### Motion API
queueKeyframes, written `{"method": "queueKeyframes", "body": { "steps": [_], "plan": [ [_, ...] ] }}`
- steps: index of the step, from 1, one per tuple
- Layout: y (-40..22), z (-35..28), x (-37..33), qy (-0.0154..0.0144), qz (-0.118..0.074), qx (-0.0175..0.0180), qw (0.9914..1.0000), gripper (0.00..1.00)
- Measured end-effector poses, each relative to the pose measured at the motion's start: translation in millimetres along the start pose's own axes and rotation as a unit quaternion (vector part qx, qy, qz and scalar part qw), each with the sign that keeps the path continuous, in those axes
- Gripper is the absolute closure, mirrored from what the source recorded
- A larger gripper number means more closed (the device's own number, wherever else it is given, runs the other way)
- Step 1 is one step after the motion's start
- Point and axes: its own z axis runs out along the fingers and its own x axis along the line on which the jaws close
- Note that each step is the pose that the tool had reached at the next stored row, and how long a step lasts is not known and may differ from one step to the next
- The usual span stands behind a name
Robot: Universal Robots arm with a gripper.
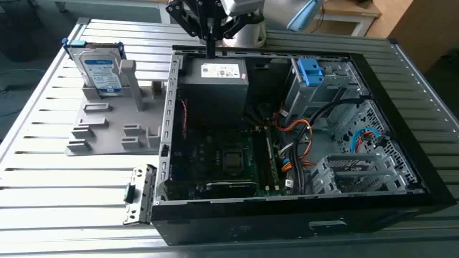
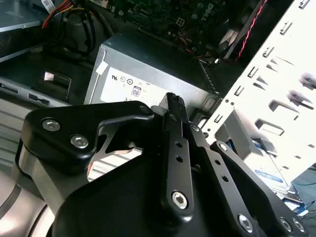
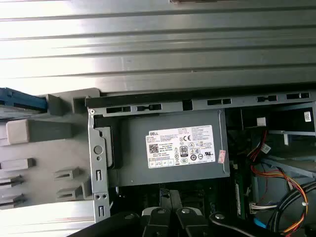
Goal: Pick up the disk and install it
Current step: 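Reach for the disk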
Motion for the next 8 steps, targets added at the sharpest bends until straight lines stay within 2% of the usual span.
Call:
{"method": "queueKeyframes", "body": {
  "steps": [5, 8],
  "plan": [
    [0.0, 0.0, 0.2, 0.0000, 0.000, 0.0000, 1.00000, 0.89],
    [-0.2, -0.1, 2.6, 0.0000, 0.000, 0.0000, 1.00000, 0.89]
  ]
}}
